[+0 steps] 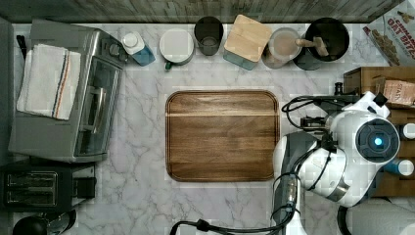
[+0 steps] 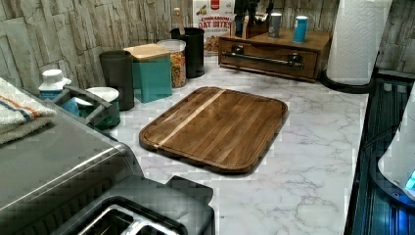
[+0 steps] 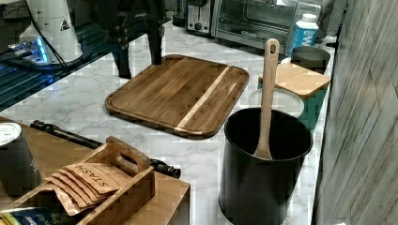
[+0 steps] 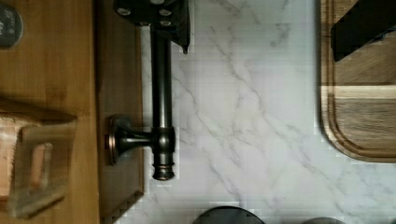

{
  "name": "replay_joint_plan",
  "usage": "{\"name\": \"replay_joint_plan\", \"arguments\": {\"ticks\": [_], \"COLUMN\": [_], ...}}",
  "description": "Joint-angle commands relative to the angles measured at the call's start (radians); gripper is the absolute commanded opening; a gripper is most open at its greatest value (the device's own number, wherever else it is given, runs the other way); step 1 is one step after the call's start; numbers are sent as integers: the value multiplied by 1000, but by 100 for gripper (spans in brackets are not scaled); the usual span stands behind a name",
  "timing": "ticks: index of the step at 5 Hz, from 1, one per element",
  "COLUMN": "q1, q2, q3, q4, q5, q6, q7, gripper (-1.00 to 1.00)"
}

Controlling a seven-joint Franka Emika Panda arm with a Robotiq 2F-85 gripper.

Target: Open the drawer.

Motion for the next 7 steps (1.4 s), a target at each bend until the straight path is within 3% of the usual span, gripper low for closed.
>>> {"name": "replay_joint_plan", "arguments": {"ticks": [1,5,6,7], "q1": [-43,-90,-99,-64], "q2": [61,176,187,179], "q3": [-28,-50,-66,-106], "q4": [-3,51,52,65], "q5": [73,58,26,-59], "q6": [134,209,236,208], "q7": [-176,-198,-181,-110], "gripper": [100,100,100,100]}}
